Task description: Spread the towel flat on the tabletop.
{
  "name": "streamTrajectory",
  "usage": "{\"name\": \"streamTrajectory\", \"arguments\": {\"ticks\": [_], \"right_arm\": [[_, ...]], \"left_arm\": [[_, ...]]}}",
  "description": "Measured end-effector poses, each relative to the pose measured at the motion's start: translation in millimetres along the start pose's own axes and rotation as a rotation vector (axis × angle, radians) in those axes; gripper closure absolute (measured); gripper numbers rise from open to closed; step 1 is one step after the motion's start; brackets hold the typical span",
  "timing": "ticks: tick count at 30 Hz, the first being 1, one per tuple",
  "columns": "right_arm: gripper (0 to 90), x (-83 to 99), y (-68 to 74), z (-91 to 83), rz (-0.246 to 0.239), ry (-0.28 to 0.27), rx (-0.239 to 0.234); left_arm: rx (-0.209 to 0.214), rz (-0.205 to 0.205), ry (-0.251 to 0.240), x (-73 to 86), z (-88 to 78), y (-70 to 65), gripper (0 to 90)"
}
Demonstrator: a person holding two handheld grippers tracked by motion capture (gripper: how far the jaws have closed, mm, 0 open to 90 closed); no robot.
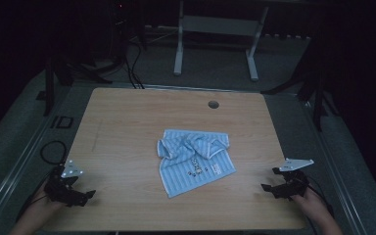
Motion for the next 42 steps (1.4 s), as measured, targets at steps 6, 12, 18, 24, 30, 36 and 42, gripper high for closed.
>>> {"name": "streamTrajectory", "arguments": {"ticks": [6, 12, 18, 24, 30, 36, 42], "right_arm": [[14.6, -12.9, 7.9, -4.3, -0.075, 0.213, -0.008], [15.4, -23.6, 19.4, -4.7, -0.141, 0.398, -0.009], [15.4, -32.8, 35.4, -0.3, -0.216, 0.588, -0.001], [15.4, -34.9, 45.0, 4.6, -0.249, 0.794, 0.017], [14.5, -37.0, 44.4, 8.9, -0.238, 0.844, -0.001], [13.3, -44.6, 45.3, 13.1, -0.253, 0.803, -0.059], [14.6, -51.4, 48.0, 21.4, -0.318, 0.81, -0.063]], "left_arm": [[0.008, 0.085, 0.15, -2.1, 3.6, -6.6, 1.9], [0.021, 0.095, 0.211, -4.3, 1.3, -8.9, 1.9], [0.07, 0.099, 0.333, -7.6, -2.5, -7.7, 1.9], [0.025, 0.147, 0.554, -9.7, -5.3, -11.3, 1.8], [0.015, 0.16, 0.539, -14.8, -6.1, -18.6, 1.9], [0.069, 0.184, 0.478, -31.7, -3.0, -31.3, 2.0], [0.103, 0.211, 0.443, -50.2, 1.2, -42.0, 3.5]]}}
Point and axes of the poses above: each handheld gripper's, and its own axes: z roughly forward along the jaws, x roughly out of its underside, y roughly to its left, the point moved 1 cm from there along z, roughly forward along the jaws, and after that the axes turned 3 degrees about y, right-handed, at the moved point
